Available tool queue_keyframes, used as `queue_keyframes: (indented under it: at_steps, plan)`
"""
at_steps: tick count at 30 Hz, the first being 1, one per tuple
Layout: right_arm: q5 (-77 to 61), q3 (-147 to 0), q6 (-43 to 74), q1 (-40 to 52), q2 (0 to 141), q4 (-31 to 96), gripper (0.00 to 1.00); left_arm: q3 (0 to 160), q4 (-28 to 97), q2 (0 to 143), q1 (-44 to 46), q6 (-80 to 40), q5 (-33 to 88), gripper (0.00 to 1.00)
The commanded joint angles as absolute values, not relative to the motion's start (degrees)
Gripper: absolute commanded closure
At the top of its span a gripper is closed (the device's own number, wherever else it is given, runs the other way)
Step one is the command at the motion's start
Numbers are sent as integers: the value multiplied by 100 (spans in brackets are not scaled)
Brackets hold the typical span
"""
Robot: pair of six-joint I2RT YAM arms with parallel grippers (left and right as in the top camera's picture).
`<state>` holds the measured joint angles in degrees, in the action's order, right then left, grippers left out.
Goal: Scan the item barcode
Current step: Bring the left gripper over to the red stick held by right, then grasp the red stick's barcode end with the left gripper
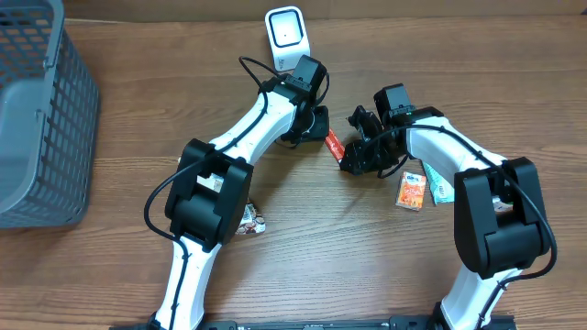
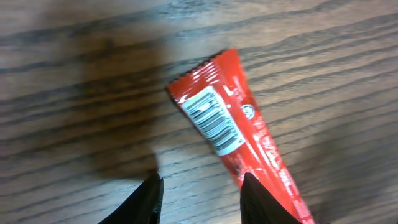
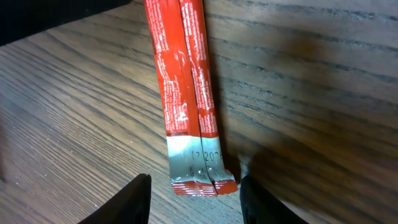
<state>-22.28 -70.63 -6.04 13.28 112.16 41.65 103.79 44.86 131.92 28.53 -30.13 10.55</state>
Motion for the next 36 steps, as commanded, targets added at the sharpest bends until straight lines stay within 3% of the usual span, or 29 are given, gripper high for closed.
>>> queue_keyframes:
  at_steps: [1, 5, 14, 21, 36]
  plan:
    - [-2283, -6973, -650, 1345, 11233, 4093, 53, 10385, 4460, 13286, 2928, -3092, 904, 68]
    - [-2283, -6971, -650, 1345, 11233, 4069, 53, 10401, 4036, 13286, 2928, -3092, 1232, 56]
    - [-2283, -6971, -650, 1345, 11233, 4075, 52, 10427, 4045, 13371, 2991, -3286, 1068, 52]
    - [-2427, -6969, -650, 1356, 11233, 4077, 50, 10427, 4344, 13559, 3105, -3417, 644, 65]
    - [-2539, -6969, -652, 1610, 11233, 3920, 49, 10429, 4869, 13563, 3109, -3277, 604, 63]
